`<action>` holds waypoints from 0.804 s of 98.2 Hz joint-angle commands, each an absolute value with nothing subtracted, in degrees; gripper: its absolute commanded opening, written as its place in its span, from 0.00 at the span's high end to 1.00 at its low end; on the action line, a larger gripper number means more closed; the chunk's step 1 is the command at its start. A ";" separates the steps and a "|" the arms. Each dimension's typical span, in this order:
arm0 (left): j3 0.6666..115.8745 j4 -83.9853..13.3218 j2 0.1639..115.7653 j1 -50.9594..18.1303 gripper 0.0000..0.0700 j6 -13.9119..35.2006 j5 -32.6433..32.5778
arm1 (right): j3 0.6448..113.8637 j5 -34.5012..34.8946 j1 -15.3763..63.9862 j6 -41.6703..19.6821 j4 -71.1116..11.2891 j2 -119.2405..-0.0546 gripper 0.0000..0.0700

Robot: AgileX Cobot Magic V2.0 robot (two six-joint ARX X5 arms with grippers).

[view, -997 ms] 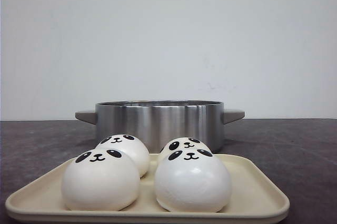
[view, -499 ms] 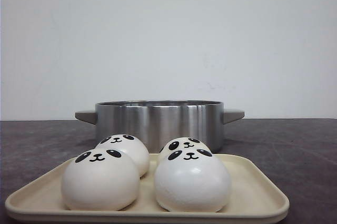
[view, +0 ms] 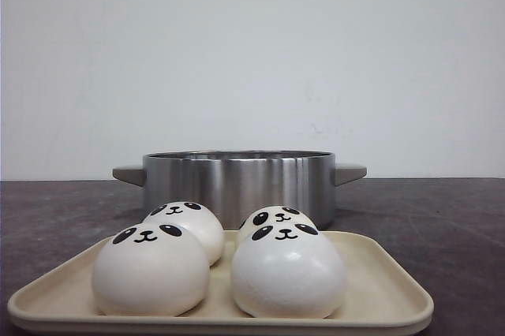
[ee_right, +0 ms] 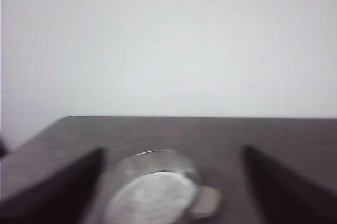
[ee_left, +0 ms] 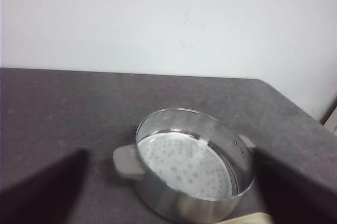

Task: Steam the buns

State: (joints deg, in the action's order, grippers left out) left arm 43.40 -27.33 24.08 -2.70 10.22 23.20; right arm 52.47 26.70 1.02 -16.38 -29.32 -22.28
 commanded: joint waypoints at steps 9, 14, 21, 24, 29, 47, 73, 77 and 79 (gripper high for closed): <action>44.31 -27.35 24.36 -3.40 0.00 9.19 23.86 | 52.95 28.71 1.02 -19.03 -26.68 -26.46 0.00; 44.31 -27.35 24.73 -3.97 0.00 7.97 23.86 | 53.10 28.69 1.30 -18.79 -25.30 -28.01 0.00; 44.31 -27.77 25.19 -4.86 0.00 6.31 23.84 | 54.08 27.90 2.35 -17.80 -24.62 -30.85 0.00; 44.31 -28.01 25.45 -5.15 0.00 5.98 23.81 | 54.81 27.11 3.14 -17.32 -24.77 -32.27 0.00; 44.34 -28.73 25.85 -5.52 0.00 5.67 23.79 | 56.23 25.82 4.93 -16.64 -25.50 -34.72 0.00; 44.34 -30.11 27.07 -7.25 0.00 5.15 23.77 | 63.53 14.31 17.47 -14.06 -32.82 -45.06 0.00; 44.40 -30.04 27.20 -9.63 0.00 4.97 23.62 | 72.66 -0.43 39.62 -18.87 -48.40 -63.96 0.00; 44.40 -30.04 27.20 -10.13 0.00 4.97 23.62 | 73.08 -0.43 41.80 -20.16 -49.06 -66.65 0.00; 44.40 -30.04 27.20 -10.37 0.00 4.99 23.62 | 73.17 -0.16 42.83 -20.91 -49.12 -67.96 0.00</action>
